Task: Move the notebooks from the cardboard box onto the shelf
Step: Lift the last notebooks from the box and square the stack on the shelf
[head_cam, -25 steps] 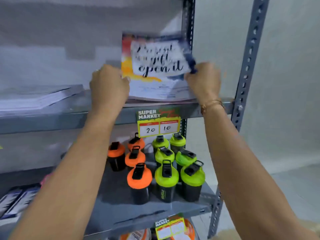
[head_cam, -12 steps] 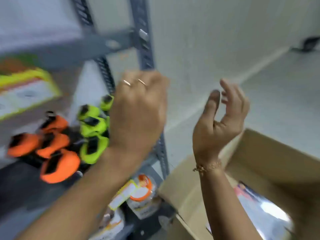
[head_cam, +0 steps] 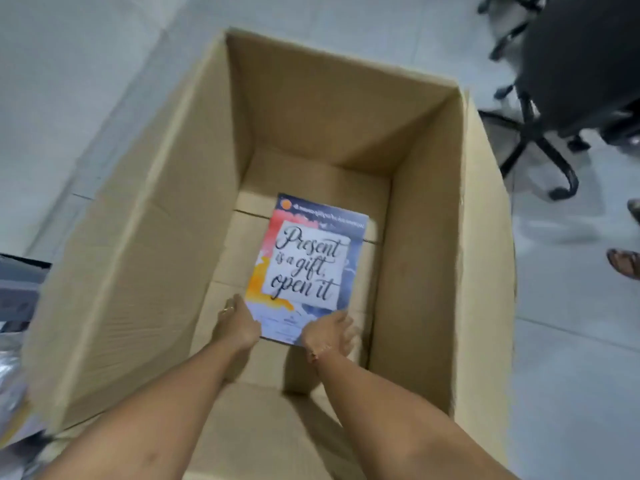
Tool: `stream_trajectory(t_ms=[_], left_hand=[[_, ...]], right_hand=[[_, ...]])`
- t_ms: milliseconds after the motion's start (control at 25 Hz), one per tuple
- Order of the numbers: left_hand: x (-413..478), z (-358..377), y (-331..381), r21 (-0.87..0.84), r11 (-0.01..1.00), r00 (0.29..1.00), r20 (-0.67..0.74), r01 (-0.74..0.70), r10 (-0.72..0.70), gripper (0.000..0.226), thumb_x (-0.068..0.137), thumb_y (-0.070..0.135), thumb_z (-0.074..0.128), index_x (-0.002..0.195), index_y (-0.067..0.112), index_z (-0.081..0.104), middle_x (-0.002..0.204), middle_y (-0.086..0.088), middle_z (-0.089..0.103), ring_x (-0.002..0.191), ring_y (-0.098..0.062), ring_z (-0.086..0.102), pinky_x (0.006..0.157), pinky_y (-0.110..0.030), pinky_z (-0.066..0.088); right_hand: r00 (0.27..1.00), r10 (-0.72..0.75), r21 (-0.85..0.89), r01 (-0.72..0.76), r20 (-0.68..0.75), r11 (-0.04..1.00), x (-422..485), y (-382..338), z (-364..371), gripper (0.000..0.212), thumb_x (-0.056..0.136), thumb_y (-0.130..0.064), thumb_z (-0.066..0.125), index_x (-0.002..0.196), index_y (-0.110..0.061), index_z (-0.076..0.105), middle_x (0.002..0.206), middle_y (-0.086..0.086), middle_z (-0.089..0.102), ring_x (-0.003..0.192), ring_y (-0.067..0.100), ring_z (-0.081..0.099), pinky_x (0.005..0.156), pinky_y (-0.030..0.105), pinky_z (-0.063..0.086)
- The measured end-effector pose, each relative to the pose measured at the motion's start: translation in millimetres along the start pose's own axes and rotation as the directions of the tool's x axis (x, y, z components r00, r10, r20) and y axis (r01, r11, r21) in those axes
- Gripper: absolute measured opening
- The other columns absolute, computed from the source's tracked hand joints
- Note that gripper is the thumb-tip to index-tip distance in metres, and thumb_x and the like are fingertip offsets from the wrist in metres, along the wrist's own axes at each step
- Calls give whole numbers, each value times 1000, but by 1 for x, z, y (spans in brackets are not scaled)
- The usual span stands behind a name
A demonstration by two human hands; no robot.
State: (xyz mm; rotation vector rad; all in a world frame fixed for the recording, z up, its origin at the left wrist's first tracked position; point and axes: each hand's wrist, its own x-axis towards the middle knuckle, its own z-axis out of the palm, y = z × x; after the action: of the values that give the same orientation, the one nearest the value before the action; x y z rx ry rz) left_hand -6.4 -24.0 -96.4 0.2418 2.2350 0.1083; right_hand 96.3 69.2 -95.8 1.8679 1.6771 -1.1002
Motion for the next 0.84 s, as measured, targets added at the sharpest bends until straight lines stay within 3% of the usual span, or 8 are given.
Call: stream_trajectory(t_ms=[160,240,320,440,560,680,760,840], left_hand=[[2,15,10,-67,995,986,-144,73,-82,52,92,19,51,138,4,32,140,-22,44,128,-39,44,102,-44,40],[7,10,15,-52,992,971,-207,114,-122,40,91,17,54,127,2,43,133,-24,48,122,-40,48,98,-44,43],[6,0,14,-22,993,969,-214,118,-120,34,90,15,54,121,2,52,130,-23,51,122,-38,48,97,-42,44],[-10,-24,18,12,999,969,-244,32,-28,28,87,5,52,112,1,63,122,-21,62,114,-36,56,91,-39,48],[-60,-67,32,-109,986,945,-314,-128,88,27,85,0,50,102,7,68,107,-18,69,102,-33,62,77,-33,48],[-143,-126,20,-266,868,822,-517,-419,239,29,81,-1,50,95,16,70,93,-12,72,86,-18,62,67,-23,38],[-203,-157,6,-280,765,689,-669,-580,278,32,84,3,55,109,15,69,102,-5,75,90,-8,63,72,-20,42],[-276,-191,-34,-315,588,512,-835,-745,202,34,85,10,59,117,16,67,110,7,72,97,3,62,85,-16,45]], right_hand=[[982,-90,6,92,-168,996,-1,4,15,58,85,-11,48,138,-4,25,147,16,30,139,32,23,114,42,22],[964,-16,125,51,-266,991,4,1,12,47,83,-7,50,127,-6,36,138,13,42,131,31,35,110,39,27],[965,95,293,-20,-245,956,5,-4,3,41,82,-6,54,120,-9,39,134,14,45,125,34,39,105,41,35],[968,154,508,-32,-200,861,0,-8,-13,43,80,-3,60,118,-9,42,133,16,47,124,35,44,105,44,37],[968,122,667,58,-220,743,-21,-17,-25,34,77,1,59,103,-15,44,126,16,53,114,37,54,104,48,39],[933,-58,753,322,-355,574,-83,-44,-50,36,79,2,57,94,-22,34,113,13,52,110,36,55,99,45,43],[814,-197,726,577,-546,374,-129,-59,-74,36,80,-6,61,99,-20,33,103,5,46,106,35,54,97,42,41],[629,-360,653,754,-689,66,-211,-87,-99,36,75,-23,63,99,-22,37,96,-9,43,96,19,53,94,29,42]])
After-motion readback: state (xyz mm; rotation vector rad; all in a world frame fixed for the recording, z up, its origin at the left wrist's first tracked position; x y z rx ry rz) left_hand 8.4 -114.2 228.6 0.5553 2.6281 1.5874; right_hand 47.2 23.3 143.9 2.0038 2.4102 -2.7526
